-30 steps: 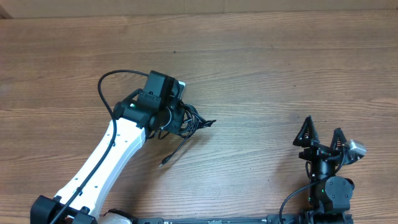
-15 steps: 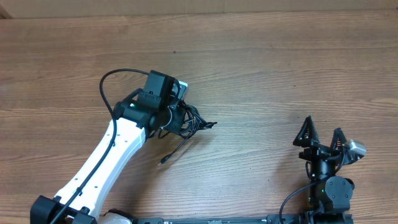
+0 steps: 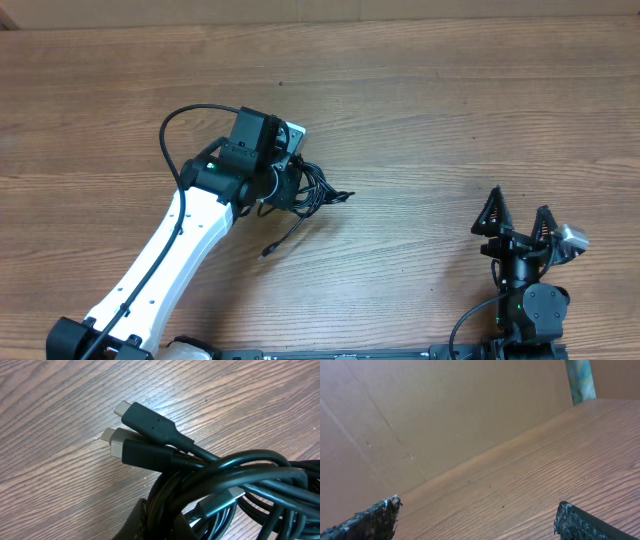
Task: Untangle cables
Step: 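Lift the gripped cable bundle with the left gripper, then move the right gripper toward the bundle and grasp a cable loop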
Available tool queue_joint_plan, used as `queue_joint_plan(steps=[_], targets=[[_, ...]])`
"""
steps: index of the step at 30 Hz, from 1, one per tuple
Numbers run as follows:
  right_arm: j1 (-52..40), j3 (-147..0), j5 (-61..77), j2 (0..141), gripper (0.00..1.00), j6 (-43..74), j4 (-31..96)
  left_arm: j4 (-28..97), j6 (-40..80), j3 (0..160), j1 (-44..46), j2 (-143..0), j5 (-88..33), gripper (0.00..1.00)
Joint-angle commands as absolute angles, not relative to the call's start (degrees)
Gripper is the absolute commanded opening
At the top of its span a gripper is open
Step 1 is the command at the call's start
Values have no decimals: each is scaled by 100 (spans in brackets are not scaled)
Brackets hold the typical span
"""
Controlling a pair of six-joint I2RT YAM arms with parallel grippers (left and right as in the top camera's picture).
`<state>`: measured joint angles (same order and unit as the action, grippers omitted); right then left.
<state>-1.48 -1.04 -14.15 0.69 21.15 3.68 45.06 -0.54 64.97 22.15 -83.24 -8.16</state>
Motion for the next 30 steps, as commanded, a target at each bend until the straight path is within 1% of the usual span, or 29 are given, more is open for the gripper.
queue_joint_plan(steps=[1,6,11,16,26,28,30], targets=[[-117,-47,-1452,16,100,2091,340,4521,-178,6676,2255,-8162,-1061,4],[-117,-47,-1452,16,100,2091,340,4589,-180,6676,2255,-8162,-1105,4],[-115,-47,-1452,16,100,2091,340,4593,-176,6676,2255,-8162,-1398,4],[-115,-47,-1452,16,100,2091,340,4919,-176,6681,2255,-8162,-1754,4],[-115,-47,-1566,16,100,2093,261,5089,-113,6683,2252,-8162,-1745,4],[-115,-47,-1398,16,100,2139,82,5009,-134,6683,2252,-8162,-1761,4],[-115,-49,-910,16,100,2134,-327,4895,-132,6683,2252,-8162,-1765,4]])
